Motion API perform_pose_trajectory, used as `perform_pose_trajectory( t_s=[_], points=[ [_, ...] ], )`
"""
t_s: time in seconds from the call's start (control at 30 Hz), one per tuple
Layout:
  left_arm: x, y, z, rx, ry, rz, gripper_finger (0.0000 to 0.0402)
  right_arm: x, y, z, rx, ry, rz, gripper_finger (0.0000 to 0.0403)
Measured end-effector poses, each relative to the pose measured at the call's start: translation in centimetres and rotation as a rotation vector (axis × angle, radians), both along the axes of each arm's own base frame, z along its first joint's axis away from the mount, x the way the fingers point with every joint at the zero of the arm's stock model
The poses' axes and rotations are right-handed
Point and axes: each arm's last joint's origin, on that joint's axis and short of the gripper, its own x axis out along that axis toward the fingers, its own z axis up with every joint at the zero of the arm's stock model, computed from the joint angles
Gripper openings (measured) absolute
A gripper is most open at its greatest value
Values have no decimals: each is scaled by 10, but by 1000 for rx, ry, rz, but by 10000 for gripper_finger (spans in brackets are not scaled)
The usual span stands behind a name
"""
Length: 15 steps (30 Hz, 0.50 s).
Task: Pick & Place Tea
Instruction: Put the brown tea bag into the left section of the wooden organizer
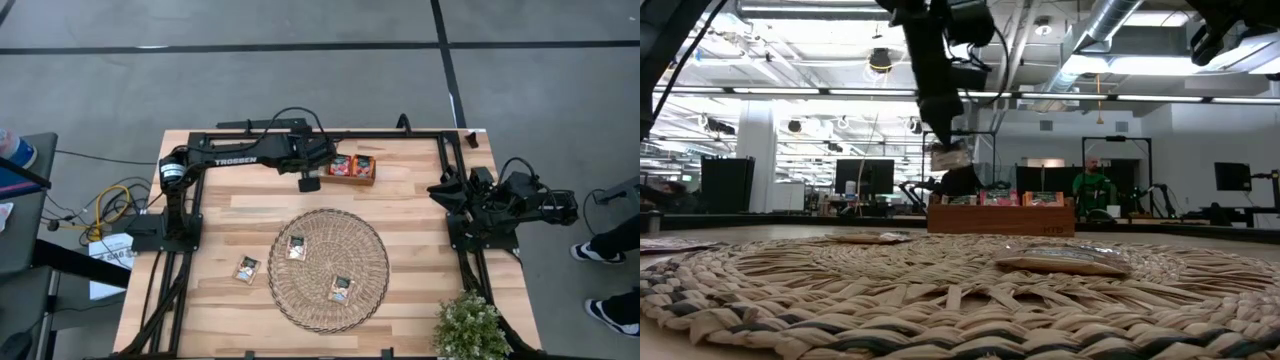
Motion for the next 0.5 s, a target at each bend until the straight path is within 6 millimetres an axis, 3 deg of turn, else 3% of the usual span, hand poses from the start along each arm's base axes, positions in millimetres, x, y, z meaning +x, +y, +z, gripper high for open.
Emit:
perform_pose_trajectory(
  t_s=[0.27, 0.5],
  points=[
    [13, 13, -11, 78, -15, -66, 0, 0, 0, 0, -9, 1, -1, 82],
    [23, 20, -45, 147, 95, -116, 0, 0, 0, 0, -20, 3, -1, 82]
  ],
)
